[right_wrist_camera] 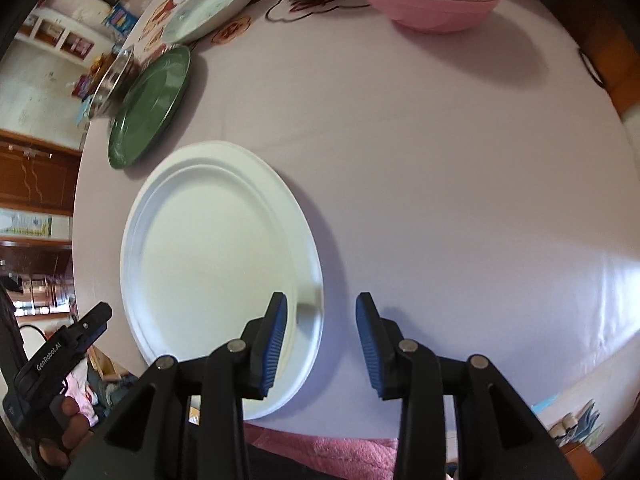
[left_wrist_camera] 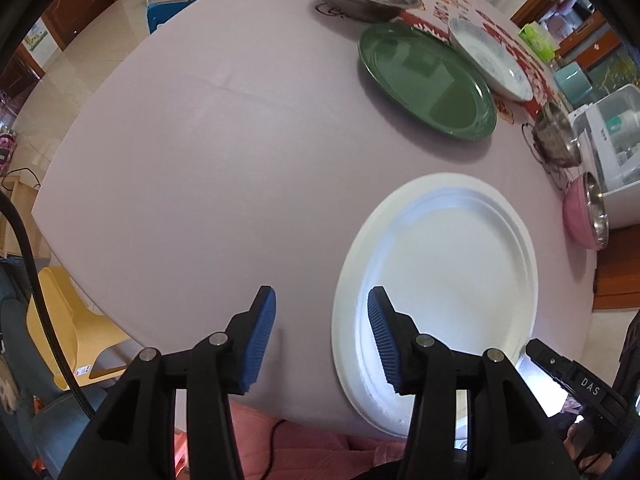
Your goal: Organize plates and bowls
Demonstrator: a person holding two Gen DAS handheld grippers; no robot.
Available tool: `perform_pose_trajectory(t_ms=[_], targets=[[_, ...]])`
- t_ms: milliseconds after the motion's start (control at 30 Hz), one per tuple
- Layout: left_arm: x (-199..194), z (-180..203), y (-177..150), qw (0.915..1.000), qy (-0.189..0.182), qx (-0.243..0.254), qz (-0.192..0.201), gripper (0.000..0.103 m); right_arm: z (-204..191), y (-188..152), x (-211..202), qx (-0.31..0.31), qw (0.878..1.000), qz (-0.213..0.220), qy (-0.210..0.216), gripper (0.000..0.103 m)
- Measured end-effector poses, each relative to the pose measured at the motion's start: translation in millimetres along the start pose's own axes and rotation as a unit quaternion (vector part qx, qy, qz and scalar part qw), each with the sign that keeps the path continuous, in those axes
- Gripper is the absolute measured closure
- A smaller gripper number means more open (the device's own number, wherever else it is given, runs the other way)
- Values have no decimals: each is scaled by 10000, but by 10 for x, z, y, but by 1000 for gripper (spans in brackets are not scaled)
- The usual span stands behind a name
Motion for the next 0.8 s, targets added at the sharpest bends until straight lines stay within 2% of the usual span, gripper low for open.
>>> perform_pose_trajectory(t_ms=[133, 333, 433, 567, 733, 800], targets=[[-105, -31, 73, 9995, -116, 200, 222, 56, -23, -35, -110, 259, 9990, 363, -52, 67], [-424, -164, 193, 9947, -422, 816, 467, 51, -187, -210, -266, 718, 9939, 840, -39, 67], [-607, -207, 303, 9898, -514, 1192, 594, 46, -342, -248, -290, 828, 9914, 1005, -112, 67], [-874, -370, 436, 9817, -465, 1611, 900, 31, -610, -312, -358, 894, 9874, 1301, -90, 67], [-1100, -567, 689, 9737, -850, 1893, 946, 29, -932, -390, -433, 919, 9823, 1634, 35, 66], [-1189, -629, 808, 9679, -1136, 2040, 927, 26, -1077, -386, -476, 948, 9790, 1804, 86, 62]])
Point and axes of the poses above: each gripper's, at about its wrist camera, not at the fingertips, and x roughly the way its jaws point, z to its right, y to its top, the point moved 1 cm from there along x, roughly the way its jaws point, and after that the axes turned 6 degrees about y, right-handed, at the moved point
